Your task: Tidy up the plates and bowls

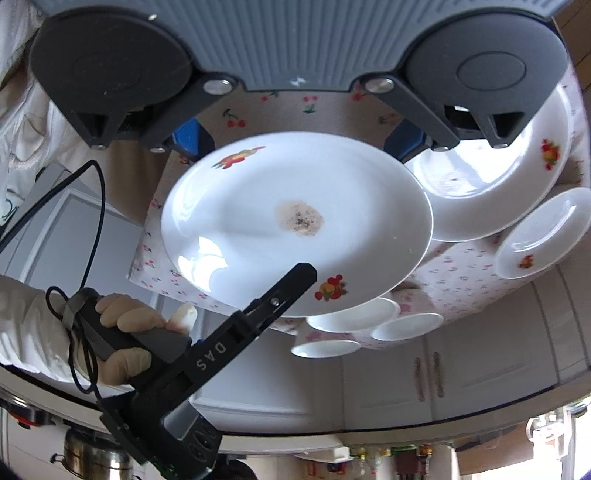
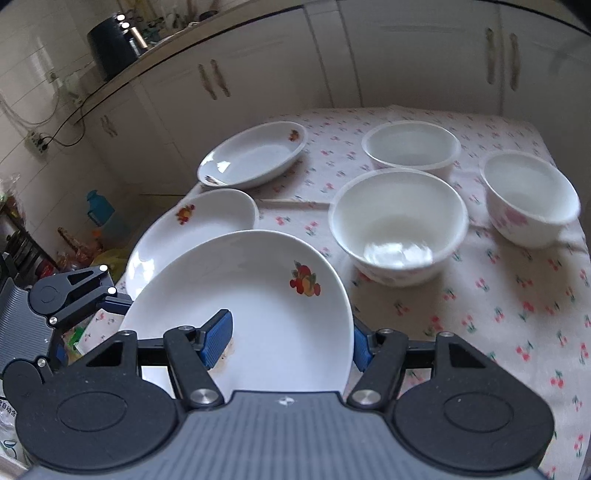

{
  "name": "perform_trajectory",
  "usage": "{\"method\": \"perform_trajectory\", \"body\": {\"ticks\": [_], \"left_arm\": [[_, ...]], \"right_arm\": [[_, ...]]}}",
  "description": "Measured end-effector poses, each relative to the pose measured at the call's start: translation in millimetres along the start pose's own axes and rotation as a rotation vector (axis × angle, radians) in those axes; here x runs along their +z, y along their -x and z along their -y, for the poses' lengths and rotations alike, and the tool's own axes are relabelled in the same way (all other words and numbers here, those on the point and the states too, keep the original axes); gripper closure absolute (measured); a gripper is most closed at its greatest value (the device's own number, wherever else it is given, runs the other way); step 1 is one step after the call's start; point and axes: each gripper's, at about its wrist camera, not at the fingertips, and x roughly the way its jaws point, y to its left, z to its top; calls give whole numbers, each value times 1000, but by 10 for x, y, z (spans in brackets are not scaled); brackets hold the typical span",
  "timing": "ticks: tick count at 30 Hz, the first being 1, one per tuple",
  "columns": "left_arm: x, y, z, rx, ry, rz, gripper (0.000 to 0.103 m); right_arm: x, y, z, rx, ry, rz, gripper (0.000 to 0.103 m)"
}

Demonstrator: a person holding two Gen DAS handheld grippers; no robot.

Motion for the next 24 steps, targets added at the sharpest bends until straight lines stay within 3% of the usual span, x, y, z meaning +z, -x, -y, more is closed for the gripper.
{"method": "perform_trajectory", "body": {"ticks": [15,24], "left_arm": [[-171,359,-565,151,75,-5,6],[-317,305,-873,175,119,-30,6]], "right_arm": [[637,-625,-535,78,137,-19,32],[807,-1047,-665,91,156,-53,32]]}}
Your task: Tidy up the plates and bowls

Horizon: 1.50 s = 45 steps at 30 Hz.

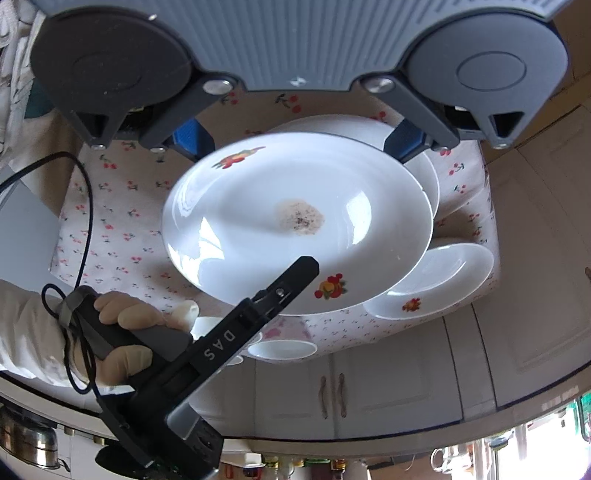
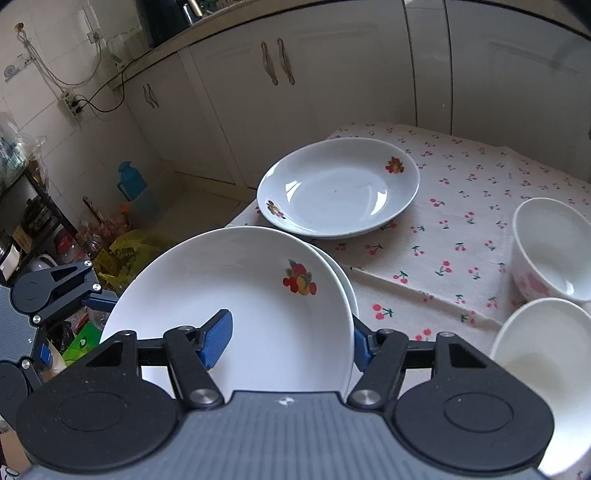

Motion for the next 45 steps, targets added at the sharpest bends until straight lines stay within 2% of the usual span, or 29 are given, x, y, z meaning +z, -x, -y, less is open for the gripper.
{"method": "perform_trajectory", "body": {"ticks": [13,25,41,45], "left_arm": [[-12,-63,-104,-3,10,-11,6],[-8,-37,-116,9,24,-30,6],[-40,-20,-155,12,53,-60,6],[-37,-22,-150,5,52,-60,6]], "right_arm": [[77,-133,-5,-20,10,-6,32],[103,-232,-238,-143,103,-29,32],[104,-374,-286,-139,112,-63,32],[100,-384,-292,-119,100,-82,23]]}}
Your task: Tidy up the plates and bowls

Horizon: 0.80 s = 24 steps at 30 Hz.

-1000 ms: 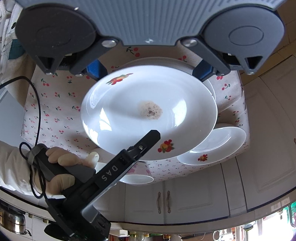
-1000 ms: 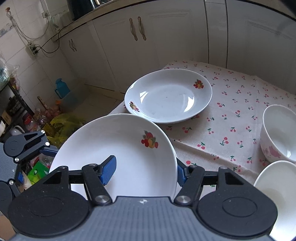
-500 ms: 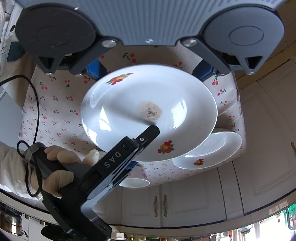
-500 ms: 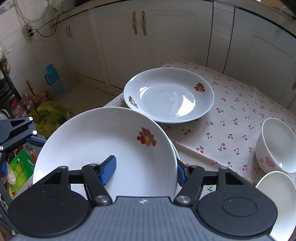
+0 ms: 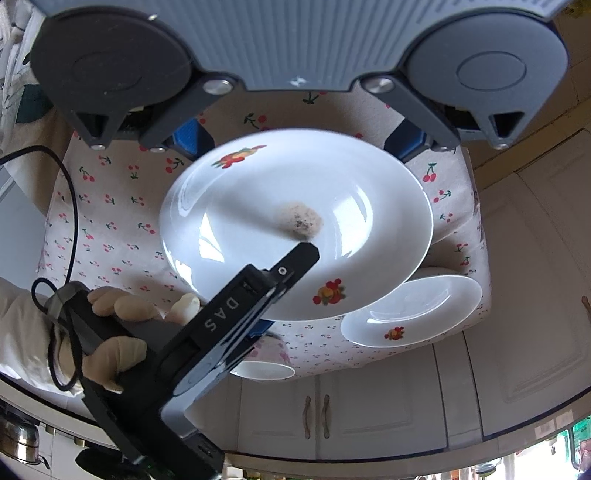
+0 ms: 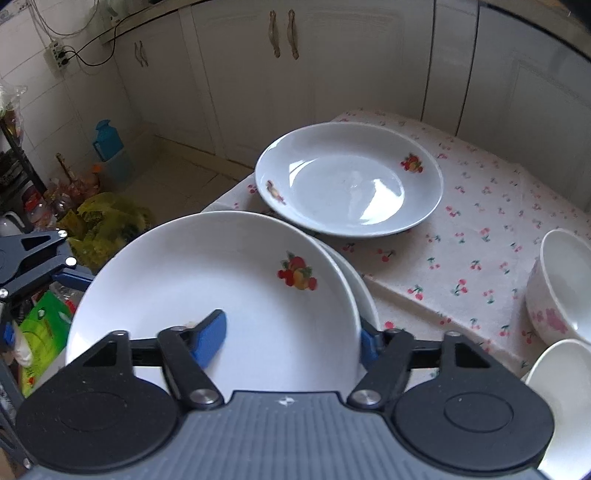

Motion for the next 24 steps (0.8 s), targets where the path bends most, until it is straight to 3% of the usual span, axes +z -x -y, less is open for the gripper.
{"method": "perform_trajectory", "body": {"ticks": [24], "left_arm": [[-5,-7,-66,-22,27,8,3]], "right_arm": [[-83,160,265,114,-267,-59,21]]}}
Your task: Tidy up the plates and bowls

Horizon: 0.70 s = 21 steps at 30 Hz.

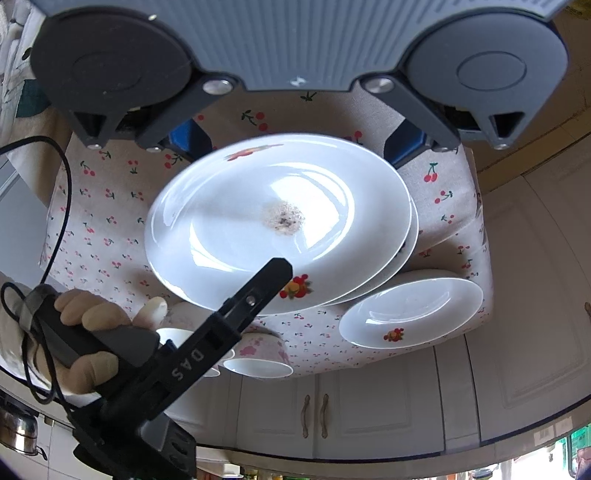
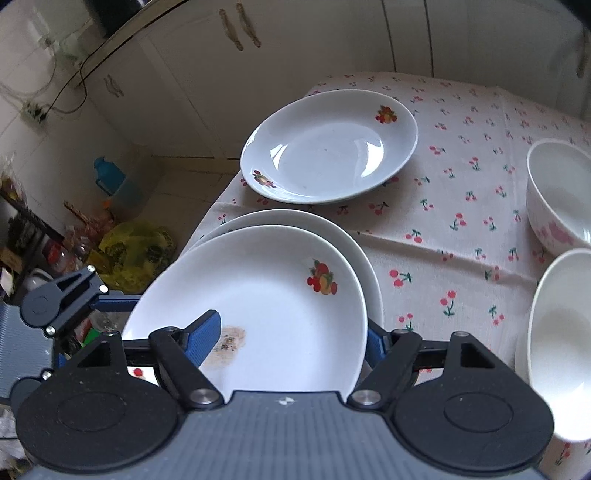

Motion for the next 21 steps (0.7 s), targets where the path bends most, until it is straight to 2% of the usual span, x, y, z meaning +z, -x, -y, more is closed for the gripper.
{"method": "perform_trajectory", "body": {"ticks": [8,21], "left_arm": [[-16,-11,-13,3,10,4,3],[-18,16,70,37,8,22,3]], "right_arm": [[-24,78,6,2,-36,4,21],[-113,131,-229,-134,16,7,18]]}}
